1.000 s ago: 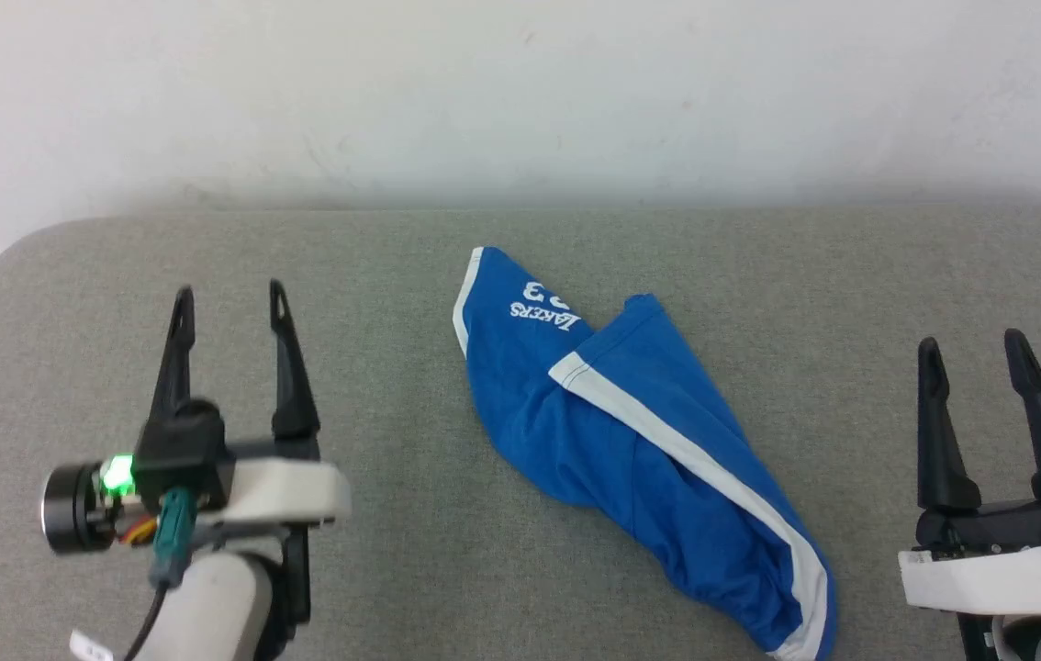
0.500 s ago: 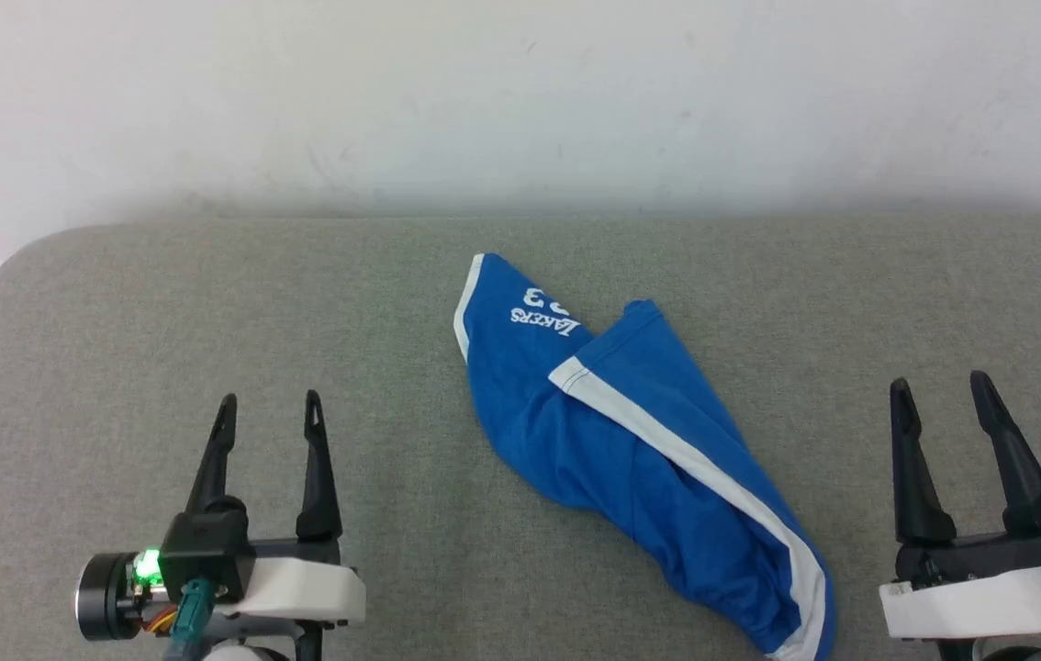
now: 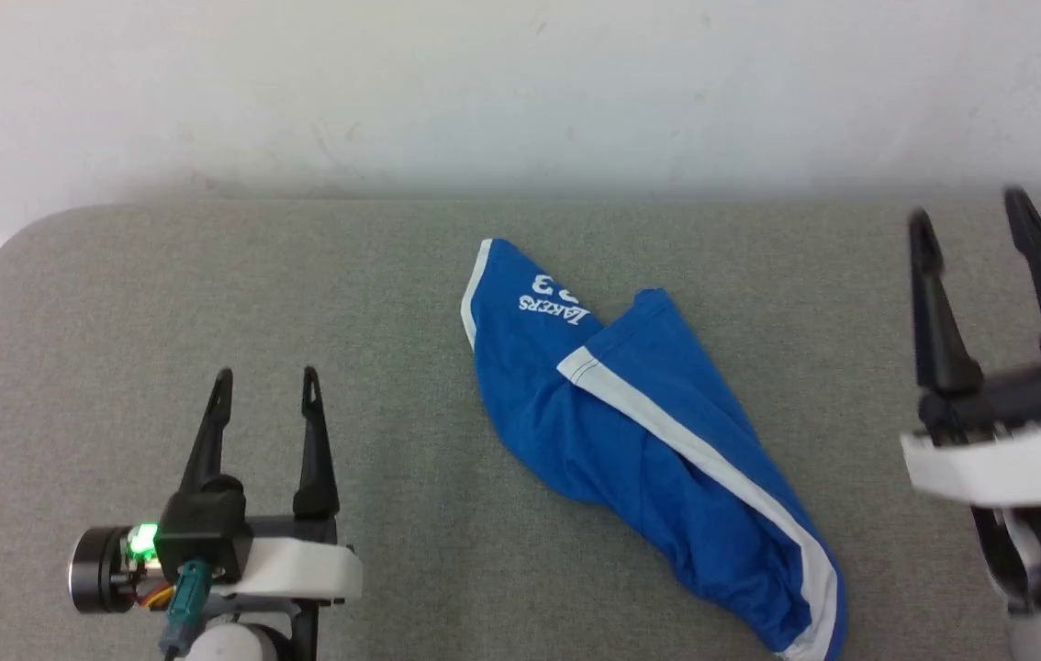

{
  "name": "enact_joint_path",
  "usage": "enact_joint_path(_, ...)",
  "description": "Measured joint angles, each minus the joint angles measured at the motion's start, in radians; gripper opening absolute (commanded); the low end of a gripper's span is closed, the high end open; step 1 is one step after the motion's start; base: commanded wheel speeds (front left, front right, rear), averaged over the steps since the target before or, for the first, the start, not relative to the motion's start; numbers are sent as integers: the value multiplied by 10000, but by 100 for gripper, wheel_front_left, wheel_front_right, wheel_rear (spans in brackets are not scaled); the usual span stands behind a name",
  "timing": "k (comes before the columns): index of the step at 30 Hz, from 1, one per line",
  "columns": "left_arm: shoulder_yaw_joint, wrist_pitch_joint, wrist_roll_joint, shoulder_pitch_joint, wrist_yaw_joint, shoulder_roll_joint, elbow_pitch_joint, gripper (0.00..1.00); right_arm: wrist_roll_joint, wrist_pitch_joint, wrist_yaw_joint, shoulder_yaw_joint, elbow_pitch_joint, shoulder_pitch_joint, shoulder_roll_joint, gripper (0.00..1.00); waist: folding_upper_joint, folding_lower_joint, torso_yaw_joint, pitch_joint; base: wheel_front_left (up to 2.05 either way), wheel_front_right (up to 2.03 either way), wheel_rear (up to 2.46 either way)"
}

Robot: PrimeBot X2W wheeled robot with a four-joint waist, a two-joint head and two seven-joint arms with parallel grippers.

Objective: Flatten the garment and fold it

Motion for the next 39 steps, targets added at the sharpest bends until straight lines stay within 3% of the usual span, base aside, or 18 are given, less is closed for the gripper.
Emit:
enact_joint_path(8, 33, -2, 102, -343, -73, -249, 29, 100, 1467, 284, 2, 3488, 2895, -3280, -2815, 100, 0, 1, 321, 411, 0, 0, 0)
enact_joint_path(11, -38, -2, 102, -510, -82, -330, 44, 100, 2685, 1870, 2, 5221, 3873, -4725, -3576, 100, 0, 1, 495, 641, 0, 0, 0)
enact_joint_path(17, -345, -2, 59, -1086, -142, -531, 40, 100, 5258, 6149, 2, 8224, 4959, -7043, -4704, 100, 0, 1, 982, 1215, 0, 0, 0)
enact_joint_path(20, -516, -2, -27, -1306, -105, -570, 27, 100, 6462, 7883, 2, 9108, 5279, -7857, -4824, 100, 0, 2, 1242, 1574, 0, 0, 0)
enact_joint_path(24, -809, -2, -196, -1627, 54, -594, 8, 100, 7078, 9031, 2, 9940, 5889, -8856, -4821, 100, 0, 1, 1611, 2098, 0, 0, 0)
enact_joint_path(31, -1371, -2, -754, -2044, 435, -606, 0, 100, 7775, 9137, -4, 10759, 7386, -9041, -4479, 100, 0, 2, 2301, 2934, 0, 0, 0)
enact_joint_path(36, -1373, 0, -798, -2105, 562, -606, 54, 100, 8019, 8809, -12, 11286, 7520, -9314, -4631, 100, 0, -4, 2671, 3330, 0, 0, 0)
enact_joint_path(37, -1335, 0, -796, -2105, 562, -604, 77, 100, 8071, 8612, -10, 11354, 7522, -9364, -4663, 42, 0, -3, 2693, 3364, 0, 0, 0)
enact_joint_path(38, -1281, 0, -784, -2104, 562, -606, 111, 100, 8126, 8318, -6, 11413, 7549, -9390, -4677, 3, 0, -2, 2687, 3366, 0, 0, 0)
enact_joint_path(39, -1229, 0, -736, -2103, 558, -606, 144, 100, 8146, 7967, 2, 11495, 7601, -9399, -4671, 0, 0, -3, 2677, 3351, 0, 0, 0)
